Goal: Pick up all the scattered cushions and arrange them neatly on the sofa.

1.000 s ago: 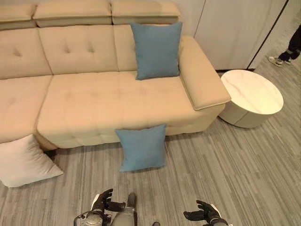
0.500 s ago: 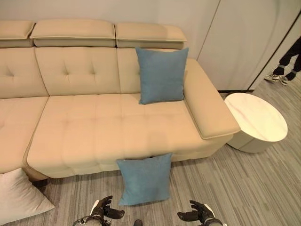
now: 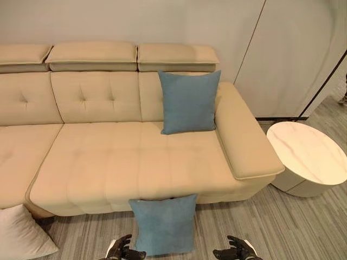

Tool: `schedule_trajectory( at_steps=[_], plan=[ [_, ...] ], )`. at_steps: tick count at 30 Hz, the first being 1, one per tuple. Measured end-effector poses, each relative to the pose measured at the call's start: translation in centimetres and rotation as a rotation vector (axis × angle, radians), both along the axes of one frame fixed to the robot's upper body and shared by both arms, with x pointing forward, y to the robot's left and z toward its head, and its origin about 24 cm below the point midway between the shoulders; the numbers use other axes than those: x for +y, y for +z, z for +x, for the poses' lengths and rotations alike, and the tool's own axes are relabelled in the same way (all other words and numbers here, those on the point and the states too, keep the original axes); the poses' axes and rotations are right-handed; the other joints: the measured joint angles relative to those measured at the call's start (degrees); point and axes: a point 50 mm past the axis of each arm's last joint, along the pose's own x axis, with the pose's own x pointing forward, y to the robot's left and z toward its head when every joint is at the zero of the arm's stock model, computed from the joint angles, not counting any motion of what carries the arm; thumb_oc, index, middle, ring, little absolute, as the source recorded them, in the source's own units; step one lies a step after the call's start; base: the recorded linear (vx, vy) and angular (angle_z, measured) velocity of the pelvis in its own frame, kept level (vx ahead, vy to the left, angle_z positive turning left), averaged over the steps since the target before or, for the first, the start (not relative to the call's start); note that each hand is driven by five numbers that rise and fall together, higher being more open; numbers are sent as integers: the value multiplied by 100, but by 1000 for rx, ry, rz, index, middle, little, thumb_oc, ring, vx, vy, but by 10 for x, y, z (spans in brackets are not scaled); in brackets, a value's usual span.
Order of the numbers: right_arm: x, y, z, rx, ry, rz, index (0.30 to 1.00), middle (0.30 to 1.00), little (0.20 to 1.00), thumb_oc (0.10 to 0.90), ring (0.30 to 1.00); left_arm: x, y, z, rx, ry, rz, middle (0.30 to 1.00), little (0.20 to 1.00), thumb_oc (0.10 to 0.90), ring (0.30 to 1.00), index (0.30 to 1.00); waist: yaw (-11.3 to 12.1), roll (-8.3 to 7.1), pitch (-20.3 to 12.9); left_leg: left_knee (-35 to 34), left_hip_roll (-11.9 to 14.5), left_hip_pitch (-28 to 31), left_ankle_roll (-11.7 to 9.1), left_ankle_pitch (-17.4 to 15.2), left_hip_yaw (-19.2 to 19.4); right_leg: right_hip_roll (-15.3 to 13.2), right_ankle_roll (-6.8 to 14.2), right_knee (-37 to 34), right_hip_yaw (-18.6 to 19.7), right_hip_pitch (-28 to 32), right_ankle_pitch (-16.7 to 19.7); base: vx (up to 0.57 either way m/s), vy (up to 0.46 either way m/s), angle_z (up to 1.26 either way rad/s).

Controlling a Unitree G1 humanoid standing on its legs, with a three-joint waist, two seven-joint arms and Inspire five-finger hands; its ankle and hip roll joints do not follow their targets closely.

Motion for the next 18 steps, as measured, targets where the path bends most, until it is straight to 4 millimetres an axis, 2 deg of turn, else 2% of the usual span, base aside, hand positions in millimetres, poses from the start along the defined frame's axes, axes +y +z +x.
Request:
schedule_trajectory(
  at_steps=[3, 4, 5, 7, 8, 10, 11, 12, 13, 14, 17, 18],
  plan=[
    [0, 3, 10, -32, -13, -7, 900, 900, 900, 800, 900, 0, 7, 23, -62, 21, -5, 900, 900, 800, 900, 900, -3, -45, 74, 314, -28, -598, -51, -37, -136, -29, -21, 67, -101, -435, 47, -249, -10, 28],
    [-2, 12, 36, -101, -27, -14, 900, 900, 900, 800, 900, -1, 19, 52, -146, 36, -5, 900, 900, 800, 900, 900, -2, -11, 399, 558, -53, -1108, -57, -38, -185, -44, -45, 197, -172, -901, 129, -520, 33, 30],
    [-3, 19, 51, -148, -38, -22, 900, 900, 900, 800, 900, -2, 25, 66, -186, 47, -9, 900, 900, 800, 900, 900, -14, -55, 524, 827, -66, -1509, -58, -37, -212, -88, -45, 426, -192, -1263, 140, -392, 37, 23],
    [-4, 33, 80, -227, -47, -28, 900, 900, 900, 800, 900, -4, 36, 86, -256, 71, -22, 900, 900, 800, 900, 900, -74, 40, 889, 1064, -81, -1912, -88, -65, -240, -134, -55, 661, -264, -1640, 152, -211, 28, 13],
    [-4, 47, 104, -303, -64, -30, 900, 900, 900, 800, 900, -5, 45, 102, -312, 96, -31, 900, 900, 800, 900, 900, -123, 129, 1130, 1075, -93, -2334, -64, -47, -250, -165, -29, 848, -295, -2124, 122, -257, 58, 15],
    [1, 61, 127, -379, -65, -21, 900, 900, 900, 800, 900, -4, 55, 115, -366, 120, -29, 900, 900, 800, 900, 900, -116, 130, 1308, 1107, -155, -2772, -83, 90, -208, -219, -6, 1001, -248, -2594, 221, -261, 69, -5],
    [5, 84, 157, -484, -56, -28, 900, 900, 900, 800, 900, 0, 70, 134, -447, 116, -7, 900, 900, 800, 900, 900, -106, 70, 1360, 1347, -184, -3507, -66, 55, -91, -282, 52, 1226, -138, -3417, 205, -243, 65, -21],
    [5, 101, 175, -554, -65, -27, 900, 900, 900, 800, 900, 3, 82, 148, -494, 114, 11, 900, 900, 800, 900, 900, -109, 91, 1472, 1389, -147, -3931, -20, 154, -49, -303, 97, 1300, -143, -3827, 238, -192, 49, -20],
    [6, 109, 182, -584, -65, -28, 900, 900, 900, 800, 900, 4, 86, 152, -508, 115, 14, 900, 900, 800, 900, 900, -118, 104, 1533, 1379, -150, -4049, -20, 191, -41, -310, 106, 1299, -146, -3947, 246, -176, 22, 1],
    [7, 150, 218, -722, -78, -32, 900, 900, 900, 800, 900, 3, 113, 181, -604, 129, 11, 900, 900, 800, 900, 900, -146, 139, 1845, 1505, -195, -4606, -25, 364, 24, -380, 69, 1356, -136, -4471, 512, -51, -30, 2],
    [9, 191, 244, -856, -103, -43, 900, 900, 900, 800, 900, -3, 149, 213, -725, 135, 1, 900, 900, 800, 900, 900, -135, 195, 2069, 1517, -221, -5038, -32, 412, 6, -407, -45, 1337, -143, -4854, 609, -37, -23, 9],
    [10, 216, 258, -939, -124, -41, 900, 900, 900, 800, 900, -3, 175, 231, -816, 134, 1, 900, 900, 800, 900, 900, -135, 189, 2086, 1502, -222, -5344, -27, 447, 1, -415, -47, 1394, -144, -5191, 611, -47, -16, 12]
  ],
)
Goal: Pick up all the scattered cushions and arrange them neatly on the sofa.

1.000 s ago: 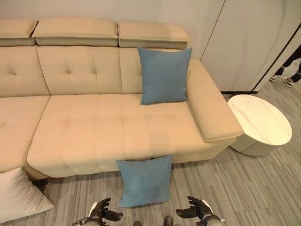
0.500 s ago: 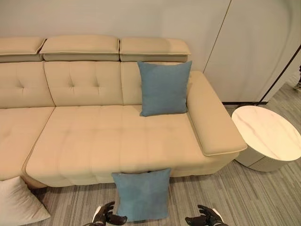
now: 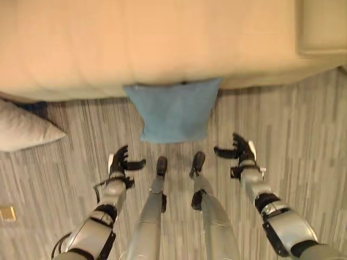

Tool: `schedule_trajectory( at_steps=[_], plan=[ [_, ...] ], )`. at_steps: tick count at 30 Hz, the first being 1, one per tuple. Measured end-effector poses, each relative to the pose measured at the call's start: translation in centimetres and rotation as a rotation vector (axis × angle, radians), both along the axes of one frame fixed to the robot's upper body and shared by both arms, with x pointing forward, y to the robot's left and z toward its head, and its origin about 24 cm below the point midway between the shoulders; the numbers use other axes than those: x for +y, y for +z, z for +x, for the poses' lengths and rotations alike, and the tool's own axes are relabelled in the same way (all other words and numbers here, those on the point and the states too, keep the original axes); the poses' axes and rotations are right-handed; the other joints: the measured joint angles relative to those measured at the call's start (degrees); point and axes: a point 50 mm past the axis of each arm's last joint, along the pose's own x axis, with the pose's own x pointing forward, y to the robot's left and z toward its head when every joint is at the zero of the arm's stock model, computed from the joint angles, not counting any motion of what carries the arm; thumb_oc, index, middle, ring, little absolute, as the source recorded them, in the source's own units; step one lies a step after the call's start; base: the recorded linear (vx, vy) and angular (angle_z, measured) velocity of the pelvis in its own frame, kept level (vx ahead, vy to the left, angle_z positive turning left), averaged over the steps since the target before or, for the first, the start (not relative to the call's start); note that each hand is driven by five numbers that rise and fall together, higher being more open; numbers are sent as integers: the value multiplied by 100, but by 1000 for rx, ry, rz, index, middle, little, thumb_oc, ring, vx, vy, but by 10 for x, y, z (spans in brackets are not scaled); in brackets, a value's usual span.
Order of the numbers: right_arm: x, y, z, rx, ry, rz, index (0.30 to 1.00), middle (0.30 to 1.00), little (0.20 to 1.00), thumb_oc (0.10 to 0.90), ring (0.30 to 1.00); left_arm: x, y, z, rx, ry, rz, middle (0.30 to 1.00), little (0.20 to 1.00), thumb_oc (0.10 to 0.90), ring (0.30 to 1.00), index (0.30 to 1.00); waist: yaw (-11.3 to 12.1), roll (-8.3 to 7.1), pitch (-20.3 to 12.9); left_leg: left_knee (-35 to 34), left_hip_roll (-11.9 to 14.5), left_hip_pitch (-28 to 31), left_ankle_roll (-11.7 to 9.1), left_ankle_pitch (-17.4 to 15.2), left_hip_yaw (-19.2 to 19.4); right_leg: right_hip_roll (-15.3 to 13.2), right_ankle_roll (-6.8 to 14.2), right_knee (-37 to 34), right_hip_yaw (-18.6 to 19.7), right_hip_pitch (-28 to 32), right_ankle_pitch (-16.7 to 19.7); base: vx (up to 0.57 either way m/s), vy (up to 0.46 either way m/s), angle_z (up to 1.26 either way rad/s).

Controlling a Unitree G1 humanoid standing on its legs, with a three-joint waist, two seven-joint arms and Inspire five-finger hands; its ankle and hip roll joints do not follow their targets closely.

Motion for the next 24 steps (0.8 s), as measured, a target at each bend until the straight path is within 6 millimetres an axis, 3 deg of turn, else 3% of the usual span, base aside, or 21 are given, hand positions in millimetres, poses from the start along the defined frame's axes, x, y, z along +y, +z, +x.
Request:
schedule_trajectory(
  at_steps=[2, 5, 7, 9, 16, 21, 22, 23, 24],
  plan=[
    [0, 31, 13, -91, -12, -11, 900, 900, 900, 800, 900, -2, 32, 18, -97, -5, 24, 900, 900, 800, 900, 900, -2, 6, 5, -23, -11, -344, -46, 114, -2, -22, -41, 57, -7, -377, 33, -49, 18, 8],
    [-1, 106, 32, -316, -26, -30, 900, 900, 900, 800, 900, -8, 112, 49, -331, -16, 69, 900, 900, 800, 900, 900, -22, 10, 5, -67, -36, -1100, -51, 237, -4, -40, -193, 63, 14, -1164, 152, -38, 8, 2],
    [-1, 136, 35, -409, -24, -33, 900, 900, 900, 800, 900, -13, 147, 57, -432, -30, 68, 900, 900, 800, 900, 900, -39, 15, 23, -55, -45, -1376, -77, 257, 3, -47, -265, 63, 16, -1433, 183, 0, 0, 0],
    [8, 161, 37, -482, -3, -25, 900, 900, 900, 800, 900, -19, 169, 61, -491, -40, 73, 900, 900, 800, 900, 900, -106, 20, 93, 99, -51, -1548, -85, 259, 5, -48, -286, 81, 108, -1529, 169, 18, -10, 1],
    [24, 192, 37, -586, 41, -19, 900, 900, 900, 800, 900, -28, 184, 63, -532, -49, 91, 900, 900, 800, 900, 900, -141, 20, 110, 390, -72, -1832, -92, 254, -56, -65, -205, 321, 316, -1718, 9, 31, -12, 5],
    [38, 205, 37, -629, 80, 57, 900, 900, 900, 800, 900, -54, 205, 62, -630, -97, -7, 900, 900, 800, 900, 900, -55, 21, 109, 331, -110, -2137, -92, 254, -120, -115, -147, 554, 325, -2141, -116, 12, -3, 5],
    [48, 206, 37, -642, 99, 106, 756, 756, 756, 704, 756, -67, 210, 61, -654, -121, -44, 900, 900, 800, 900, 900, -42, 21, 109, 302, -127, -2211, -91, 254, -123, -132, -120, 578, 331, -2231, -136, 0, 0, 0],
    [51, 206, 36, -647, 108, 115, 500, 500, 500, 533, 500, -71, 211, 60, -664, -129, -63, 702, 702, 668, 702, 702, -43, 21, 110, 302, -134, -2230, -91, 254, -126, -144, -116, 652, 330, -2281, -138, 0, 0, 0],
    [53, 205, 36, -648, 113, 121, 300, 300, 300, 400, 300, -74, 212, 59, -670, -131, -75, 300, 300, 400, 300, 300, -42, 21, 110, 297, -136, -2233, -91, 254, -131, -148, -114, 679, 325, -2293, -141, -6, -7, 4]
  ],
)
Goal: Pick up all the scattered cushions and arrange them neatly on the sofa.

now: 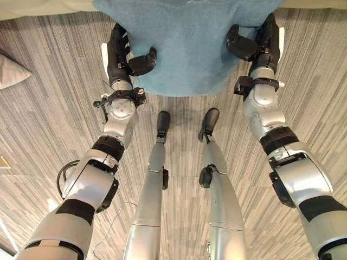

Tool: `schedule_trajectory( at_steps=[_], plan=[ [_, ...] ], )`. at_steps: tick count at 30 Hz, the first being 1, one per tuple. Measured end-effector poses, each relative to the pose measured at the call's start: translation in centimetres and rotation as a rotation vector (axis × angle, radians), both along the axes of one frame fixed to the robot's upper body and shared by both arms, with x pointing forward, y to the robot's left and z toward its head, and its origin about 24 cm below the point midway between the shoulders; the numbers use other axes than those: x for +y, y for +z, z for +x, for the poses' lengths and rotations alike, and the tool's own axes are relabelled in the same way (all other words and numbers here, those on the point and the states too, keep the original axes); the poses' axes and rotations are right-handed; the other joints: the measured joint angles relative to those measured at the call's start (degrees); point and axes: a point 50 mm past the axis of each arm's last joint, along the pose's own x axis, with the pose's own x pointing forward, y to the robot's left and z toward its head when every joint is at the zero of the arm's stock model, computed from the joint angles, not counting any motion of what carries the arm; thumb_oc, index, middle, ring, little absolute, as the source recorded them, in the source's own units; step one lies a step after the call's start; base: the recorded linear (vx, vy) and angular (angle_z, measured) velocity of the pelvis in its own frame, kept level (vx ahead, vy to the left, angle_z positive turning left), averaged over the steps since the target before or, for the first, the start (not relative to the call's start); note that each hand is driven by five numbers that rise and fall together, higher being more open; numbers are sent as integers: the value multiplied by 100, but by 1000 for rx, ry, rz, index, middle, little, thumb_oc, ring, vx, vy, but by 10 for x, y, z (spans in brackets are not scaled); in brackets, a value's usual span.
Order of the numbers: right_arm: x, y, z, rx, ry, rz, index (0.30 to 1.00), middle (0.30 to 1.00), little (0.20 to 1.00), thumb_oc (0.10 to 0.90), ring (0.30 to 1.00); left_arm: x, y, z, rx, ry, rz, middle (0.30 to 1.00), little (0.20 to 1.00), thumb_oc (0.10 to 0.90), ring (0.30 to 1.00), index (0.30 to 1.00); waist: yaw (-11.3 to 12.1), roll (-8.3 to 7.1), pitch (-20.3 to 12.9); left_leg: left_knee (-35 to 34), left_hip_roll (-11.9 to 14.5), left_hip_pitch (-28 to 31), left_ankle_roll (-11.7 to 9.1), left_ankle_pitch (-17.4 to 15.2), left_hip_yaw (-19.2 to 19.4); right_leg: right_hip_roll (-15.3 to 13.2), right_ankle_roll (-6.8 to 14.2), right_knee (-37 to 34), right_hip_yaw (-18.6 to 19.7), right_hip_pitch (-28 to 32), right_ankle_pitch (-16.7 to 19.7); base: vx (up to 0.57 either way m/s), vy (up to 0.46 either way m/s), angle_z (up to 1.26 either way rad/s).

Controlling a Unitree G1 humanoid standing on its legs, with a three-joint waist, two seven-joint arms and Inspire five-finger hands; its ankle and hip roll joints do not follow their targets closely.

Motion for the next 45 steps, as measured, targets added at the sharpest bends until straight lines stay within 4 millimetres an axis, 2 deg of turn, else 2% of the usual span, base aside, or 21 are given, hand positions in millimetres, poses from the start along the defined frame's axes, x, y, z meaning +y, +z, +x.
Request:
schedule_trajectory(
  at_steps=[3, 8, 11, 14, 15, 16, 18, 21, 25, 26, 28, 33, 35, 37, 38, 39, 40, 41, 42, 43, 45],
  plan=[
    [1, -6, 0, 14, 5, 33, 300, 300, 300, 400, 300, -9, -2, -4, -12, -27, -63, 300, 300, 400, 300, 300, 20, 0, 0, 1, 2, 6, 1, 1, -25, -2, 12, 77, -12, -8, -9, -5, -6, 3],
    [-7, -15, -7, -6, 19, 57, 300, 300, 300, 400, 300, 7, -9, -12, -32, 18, -163, 300, 300, 400, 300, 300, 26, 0, 0, 4, 20, 25, -24, 29, -7, -10, 16, 234, -4, -77, -25, 0, 0, 0],
    [-3, -26, -11, 2, 54, 52, 300, 300, 300, 400, 300, 6, -13, -16, -36, 6, -186, 300, 300, 400, 300, 300, 25, 5, 19, 2, 37, 183, -27, 31, -6, 6, -5, 237, -3, 73, -37, 0, 0, 0],
    [-2, -48, -15, 47, 70, 58, 300, 300, 300, 400, 300, 8, -30, -21, -5, 8, -207, 300, 300, 400, 300, 300, 28, -4, 39, -20, 26, 607, -29, 32, 11, -2, -12, 236, -4, 484, -38, -66, -1, 0],
    [-1, -60, -18, 68, 79, 61, 300, 300, 300, 400, 300, 10, -41, -24, 12, 9, -226, 300, 300, 400, 300, 300, 27, -11, 58, -22, 23, 853, -29, 32, 13, -11, -11, 235, -5, 728, -39, 36, -51, 1],
    [2, -90, -28, 118, 105, 84, 300, 300, 300, 400, 300, 13, -69, -36, 64, 12, -254, 300, 300, 400, 300, 300, -1, -13, 59, -139, 27, 1449, -28, 29, 8, -31, 53, 216, -10, 1281, -86, 15, -35, 4],
    [2, -113, -42, 147, 124, 92, 300, 300, 300, 400, 300, 16, -91, -50, 95, 12, -252, 300, 300, 400, 300, 300, -43, -18, 49, -347, -9, 2049, -21, 19, 6, -75, 119, 205, -9, 1804, -256, 2, -57, 10],
    [5, -134, -57, 168, 150, 113, 300, 300, 300, 400, 300, 21, -112, -69, 109, 15, -255, 300, 300, 400, 300, 300, -52, -68, -234, -558, 15, 2419, -30, -23, 13, -50, 233, 101, -17, 2122, -355, -10, -59, -1],
    [3, -170, -84, 238, 170, 138, 300, 300, 300, 400, 300, 25, -152, -98, 204, 23, -268, 300, 300, 400, 300, 300, 28, -78, -190, -1007, 94, 3582, -32, 54, -38, 35, 182, -180, -85, 3220, -376, 75, -91, -1],
    [3, -188, -96, 290, 171, 147, 300, 300, 300, 400, 300, 28, -171, -110, 262, 21, -253, 300, 300, 400, 300, 300, 34, -71, -189, -1231, 148, 4125, -56, 76, -88, 83, 175, -330, -179, 3743, -408, 114, -103, 8],
    [1, -206, -112, 342, 177, 135, 300, 300, 300, 400, 300, 30, -190, -127, 321, 8, -239, 300, 300, 400, 300, 300, 38, -54, -197, -1423, 223, 4688, -63, 74, -213, 166, 213, -622, -339, 4412, -453, 108, -68, 24],
    [-21, -221, -134, 388, 175, 99, 300, 300, 300, 400, 300, 27, -212, -155, 407, -66, -200, 300, 300, 400, 300, 300, 77, 151, -374, -1629, 289, 5344, -164, 73, -675, 265, 143, -1190, -876, 5476, -478, 106, -63, 55],
    [-38, -221, -149, 385, 162, 77, 300, 300, 300, 400, 300, 22, -222, -168, 441, -110, -196, 300, 300, 400, 300, 300, 193, 344, -490, -1625, 199, 5578, -239, 123, -781, 286, 170, -1745, -1416, 6222, -445, 70, 5, 114],
    [-43, -214, -148, 365, 161, 55, 300, 300, 300, 400, 300, 20, -222, -168, 442, -122, -196, 300, 300, 400, 300, 300, 242, 376, -509, -1633, 150, 5586, -340, 190, -701, 259, 138, -1860, -1608, 6391, -417, 92, 81, 78],
    [-45, -210, -150, 351, 167, 36, 300, 300, 300, 400, 300, 20, -222, -169, 441, -131, -195, 300, 300, 400, 300, 300, 232, 393, -531, -1644, 92, 5640, -453, 194, -202, 179, 101, -1981, -1833, 6621, -392, 113, 95, 76],
    [-46, -207, -150, 345, 168, 29, 300, 300, 300, 400, 300, 21, -222, -169, 442, -130, -194, 300, 300, 400, 300, 300, 220, 397, -533, -1530, 188, 5640, -474, -112, 456, 127, 85, -1983, -1932, 6737, -419, 237, 128, 80],
    [-46, -207, -151, 345, 169, 34, 300, 300, 300, 400, 300, 21, -222, -169, 443, -138, -192, 300, 300, 400, 300, 300, 195, 386, -537, -1345, 379, 5640, -277, -345, 1329, 76, 75, -1991, -2008, 6838, -428, 180, 102, 50],
    [-46, -206, -153, 343, 168, 38, 300, 300, 300, 400, 300, 21, -223, -169, 444, -143, -192, 300, 300, 400, 300, 300, 160, 346, -559, -1286, 486, 5665, -198, -349, 1667, 20, 96, -1971, -2037, 6888, -463, 245, 153, 42],
    [-44, -207, -155, 343, 181, 49, 300, 300, 300, 400, 300, 22, -227, -176, 459, -141, -208, 300, 300, 400, 300, 300, 91, 369, -677, -1475, 745, 6025, -223, -239, 1790, -28, 298, -1871, -2043, 7093, -609, 172, 274, 18],
    [-43, -213, -158, 364, 184, 61, 300, 300, 300, 400, 300, 23, -234, -187, 487, -138, -219, 300, 300, 400, 300, 300, 40, 386, -913, -1830, 768, 6348, -41, -135, 1606, -23, 473, -1833, -2034, 7204, -649, 162, 265, 9],
    [-39, -223, -164, 397, 185, 100, 300, 300, 300, 400, 300, 27, -236, -190, 505, -143, -200, 300, 300, 400, 300, 300, 25, 135, -1113, -1856, 541, 6443, 5, -148, 1563, -245, 526, -1806, -2071, 7313, -610, 139, 250, 18]
  ],
)
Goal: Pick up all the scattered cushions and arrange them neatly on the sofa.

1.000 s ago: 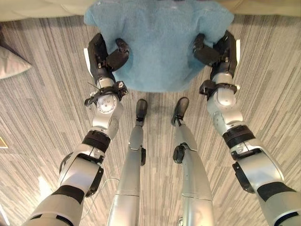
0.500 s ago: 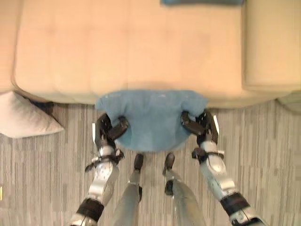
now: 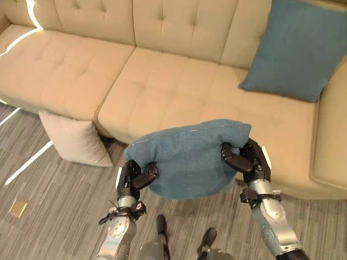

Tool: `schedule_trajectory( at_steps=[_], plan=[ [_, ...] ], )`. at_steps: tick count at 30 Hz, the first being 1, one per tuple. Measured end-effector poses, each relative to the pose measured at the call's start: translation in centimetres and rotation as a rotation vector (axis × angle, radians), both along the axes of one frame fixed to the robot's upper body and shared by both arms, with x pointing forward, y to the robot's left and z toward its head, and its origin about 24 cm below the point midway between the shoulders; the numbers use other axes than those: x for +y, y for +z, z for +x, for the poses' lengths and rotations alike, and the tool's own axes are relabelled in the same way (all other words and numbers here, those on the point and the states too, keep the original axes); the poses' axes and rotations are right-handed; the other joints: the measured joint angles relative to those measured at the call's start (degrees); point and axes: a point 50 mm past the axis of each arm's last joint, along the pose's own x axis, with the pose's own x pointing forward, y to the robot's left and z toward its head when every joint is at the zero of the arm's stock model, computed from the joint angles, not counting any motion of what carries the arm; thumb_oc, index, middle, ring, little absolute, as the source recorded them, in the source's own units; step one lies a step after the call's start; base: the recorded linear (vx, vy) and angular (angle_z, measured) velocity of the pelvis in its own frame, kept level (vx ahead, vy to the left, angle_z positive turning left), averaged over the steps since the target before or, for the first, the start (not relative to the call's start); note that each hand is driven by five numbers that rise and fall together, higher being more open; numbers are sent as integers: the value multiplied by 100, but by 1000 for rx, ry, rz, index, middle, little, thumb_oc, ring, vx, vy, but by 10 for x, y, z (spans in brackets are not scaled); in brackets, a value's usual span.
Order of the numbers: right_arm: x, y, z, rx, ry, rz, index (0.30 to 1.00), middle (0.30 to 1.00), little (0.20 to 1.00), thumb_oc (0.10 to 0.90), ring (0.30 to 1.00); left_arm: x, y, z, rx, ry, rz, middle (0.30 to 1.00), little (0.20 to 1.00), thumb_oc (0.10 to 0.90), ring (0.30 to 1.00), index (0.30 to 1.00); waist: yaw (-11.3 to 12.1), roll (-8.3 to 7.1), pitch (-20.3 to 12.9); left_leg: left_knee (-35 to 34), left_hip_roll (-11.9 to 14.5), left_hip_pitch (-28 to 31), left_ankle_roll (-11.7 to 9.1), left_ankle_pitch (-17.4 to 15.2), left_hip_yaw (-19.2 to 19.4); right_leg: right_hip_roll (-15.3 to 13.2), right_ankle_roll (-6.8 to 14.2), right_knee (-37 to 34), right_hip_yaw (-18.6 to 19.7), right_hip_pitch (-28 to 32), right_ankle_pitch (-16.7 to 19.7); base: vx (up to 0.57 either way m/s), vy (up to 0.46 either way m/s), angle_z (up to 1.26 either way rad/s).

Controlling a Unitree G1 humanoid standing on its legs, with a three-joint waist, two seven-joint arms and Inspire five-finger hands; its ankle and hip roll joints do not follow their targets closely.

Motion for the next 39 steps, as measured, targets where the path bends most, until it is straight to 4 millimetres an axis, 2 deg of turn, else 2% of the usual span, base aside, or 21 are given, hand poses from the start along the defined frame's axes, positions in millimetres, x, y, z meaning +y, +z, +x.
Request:
schedule_trajectory(
  at_steps=[2, 5, 6, 8, 9, 10, 12, 13, 16, 17, 18, 20, 21, 22, 25, 29, 32, 36, 37, 38, 39],
  plan=[
    [4, -6, -1, 30, 3, 15, 300, 300, 300, 400, 300, 6, -1, 0, 18, -10, 35, 300, 300, 400, 300, 300, 5, -103, -62, 79, -66, 97, 3, 0, -98, -153, -1, 272, 16, 50, -3, 71, 130, 21],
    [10, -15, -7, 70, 38, 23, 300, 300, 300, 400, 300, 12, -5, -1, 47, -10, 60, 300, 300, 400, 300, 300, -45, 6, -80, 100, 18, 451, 304, 2, -420, -351, 64, 1824, 558, -273, -324, 36, 67, 52],
    [11, -19, -11, 89, 46, 29, 300, 300, 300, 400, 300, 16, -1, 2, 34, -8, 77, 300, 300, 400, 300, 300, -182, 29, -167, 82, 74, 495, 338, -21, -703, 22, 305, 1699, 1372, -412, -701, 79, 55, 95],
    [9, -15, -8, 70, 54, 20, 300, 300, 300, 400, 300, 16, 5, 10, 4, 3, 78, 300, 300, 400, 300, 300, -143, 109, -158, 78, 151, 477, 562, -181, -1047, 593, 198, 1600, 2590, -871, -789, 59, 18, 94],
    [8, -13, -6, 64, 52, 16, 300, 300, 300, 400, 300, 15, 8, 19, -15, 2, 94, 300, 300, 400, 300, 300, -255, 145, -136, 68, 90, 410, 513, -151, -1389, 848, 57, 1058, 3083, -1098, -589, 28, -23, 160],
    [7, -16, -8, 78, 49, 10, 300, 300, 300, 400, 300, 15, 8, 19, -10, -2, 106, 300, 300, 400, 300, 300, -333, -25, -216, 63, -170, 447, 407, -170, -1616, 732, -243, 201, 3167, -1018, 455, 39, -63, 170],
    [2, -9, -2, 61, 61, -39, 300, 300, 300, 400, 300, 10, -2, 4, 22, 8, 77, 300, 300, 400, 300, 300, -23, 61, -291, 92, -158, 268, -44, -258, -1607, 796, -379, -192, 2911, -669, 616, 42, -47, 98],
    [0, -9, -2, 64, 61, -51, 300, 300, 300, 400, 300, 9, -7, -1, 40, 9, 68, 300, 300, 400, 300, 300, 7, 99, -303, -106, -152, 238, -173, 73, -1616, 867, -383, -258, 2649, -503, 525, 3, 19, 142],
    [-7, -8, -3, 61, 25, -59, 300, 300, 300, 400, 300, -3, -15, -13, 78, -30, 32, 300, 300, 400, 300, 300, -128, -42, -289, 204, -184, -22, -193, 55, -1468, 784, -298, -263, 1962, -280, 295, -15, 110, 141],
    [-4, -7, -1, 59, 40, -69, 300, 300, 300, 400, 300, 0, -19, -16, 101, -23, 27, 300, 300, 400, 300, 300, -90, -70, -274, 499, -177, -225, -101, -99, -686, 708, -333, -261, 1881, -262, 272, 85, 168, 67],
    [3, -9, -1, 68, 68, -71, 300, 300, 300, 400, 300, 6, -21, -20, 115, -10, 40, 300, 300, 400, 300, 300, -68, -89, -264, 560, -75, -236, 146, -264, -274, 710, -395, -260, 1945, -191, 189, 188, 174, 0],
    [14, -15, -3, 83, 80, -30, 300, 300, 300, 400, 300, 23, -12, -12, 89, 1, 102, 300, 300, 400, 300, 300, -129, -630, -200, 1123, -39, -614, 163, -428, -480, 413, -301, -239, 2032, -166, 94, 311, 273, -13],
    [10, -18, -6, 96, 60, -28, 300, 300, 300, 400, 300, 18, -13, -11, 91, -15, 96, 300, 300, 400, 300, 300, -205, -630, -249, 729, 37, -465, 126, -322, -474, 348, -69, 9, 2011, -154, -130, 313, 418, 22],
    [8, -23, -10, 112, 24, 2, 300, 300, 300, 400, 300, 13, -14, -11, 100, -42, 98, 300, 300, 400, 300, 300, -312, -743, -323, 344, -179, -163, 329, -201, -459, 115, 129, 466, 1986, -236, -268, 177, 295, 12],
    [11, -22, -10, 103, 6, 41, 300, 300, 300, 400, 300, 13, -11, -5, 93, -63, 122, 300, 300, 400, 300, 300, -448, -553, -263, 54, -242, 245, 390, -63, -431, -144, 433, 2656, 2113, -1246, -530, 128, 157, -4],
    [22, -22, -9, 102, 62, 35, 300, 300, 300, 400, 300, 29, -3, 0, 65, -24, 160, 300, 300, 400, 300, 300, -424, -460, -280, -138, -366, 733, 492, -248, -447, 196, 380, 3196, 2215, -1788, -636, 262, 114, 5],
    [26, -21, -8, 99, 91, 24, 300, 300, 300, 400, 300, 34, -2, 1, 60, -2, 158, 300, 300, 400, 300, 300, -341, -282, -284, -145, -338, 932, 455, -505, -632, 706, 193, 2712, 2138, -1999, -754, 196, 3, 11],
    [25, -23, -8, 110, 95, 14, 300, 300, 300, 400, 300, 32, -8, 1, 82, 2, 157, 300, 300, 400, 300, 300, -374, -280, -307, -155, -536, 1325, 399, -723, -704, 955, -96, 1525, 1679, -2283, -270, 317, -47, 36],
    [23, -26, -11, 125, 93, 5, 300, 300, 300, 400, 300, 31, -12, -4, 103, 1, 152, 300, 300, 400, 300, 300, -407, -450, -425, -164, -729, 1597, 331, -822, -785, 964, -473, 1110, 1804, -2127, 212, 319, -69, 65],
    [22, -30, -14, 141, 90, 2, 300, 300, 300, 400, 300, 30, -17, -9, 122, -1, 149, 300, 300, 400, 300, 300, -418, -558, -546, -150, -854, 1743, 230, -891, -834, 928, -595, 977, 1885, -1961, 438, 296, -103, 56],
    [16, -34, -17, 163, 80, -20, 300, 300, 300, 400, 300, 23, -25, -16, 154, 1, 121, 300, 300, 400, 300, 300, -402, -358, -737, -14, -773, 1814, 152, -1041, -903, 1063, -966, 811, 1935, -1761, 714, 123, -61, 27]
  ],
)
